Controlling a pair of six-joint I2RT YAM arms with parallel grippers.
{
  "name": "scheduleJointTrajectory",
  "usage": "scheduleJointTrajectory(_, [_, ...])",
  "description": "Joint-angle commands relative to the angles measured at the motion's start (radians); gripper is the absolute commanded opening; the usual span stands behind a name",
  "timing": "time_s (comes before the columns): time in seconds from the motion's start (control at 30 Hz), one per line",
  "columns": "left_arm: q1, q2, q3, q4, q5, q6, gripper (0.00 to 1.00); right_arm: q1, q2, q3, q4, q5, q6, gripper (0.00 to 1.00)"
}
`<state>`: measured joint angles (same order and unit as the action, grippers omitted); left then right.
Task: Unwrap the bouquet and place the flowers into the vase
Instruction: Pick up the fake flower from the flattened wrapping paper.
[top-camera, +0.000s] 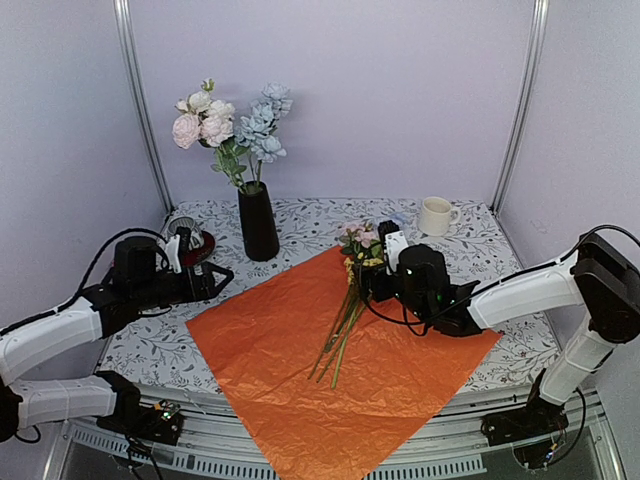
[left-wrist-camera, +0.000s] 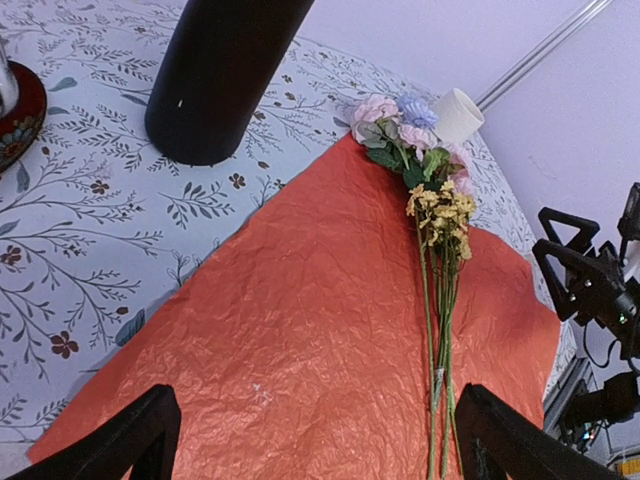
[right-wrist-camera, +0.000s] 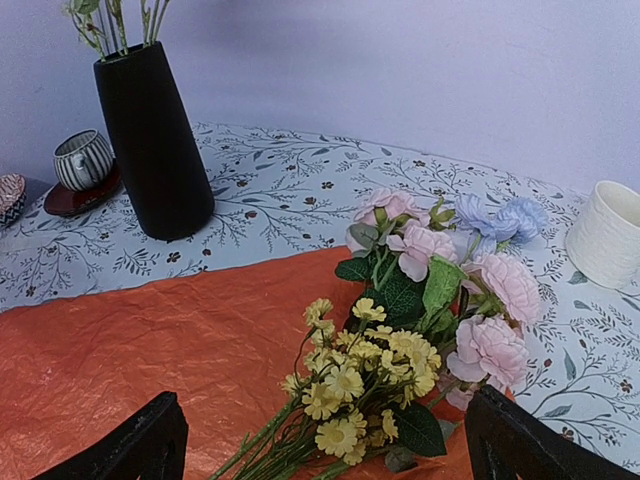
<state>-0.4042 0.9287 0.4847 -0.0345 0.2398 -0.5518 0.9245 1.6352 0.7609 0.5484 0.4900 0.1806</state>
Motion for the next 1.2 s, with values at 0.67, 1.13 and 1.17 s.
scheduleJointTrajectory(0.67, [-0.044,-0.034,-0.213,0.409,0.047,0.264,0.98,0.007,-0.007,0.284,-0.751,-0.207,0.604,0.59])
scheduleJointTrajectory(1.13, [-0.064,-0.072,-0.301,0.555,0.115,0.234,0.98,0.013,0.193,0.362,-0.734,-0.352,0.772,0.4])
scheduleJointTrajectory(1.17, [-0.065,-0.069,-0.299,0.558,0.117,0.235,0.98,0.014,0.212,0.379,-0.742,-0.352,0.78,0.39])
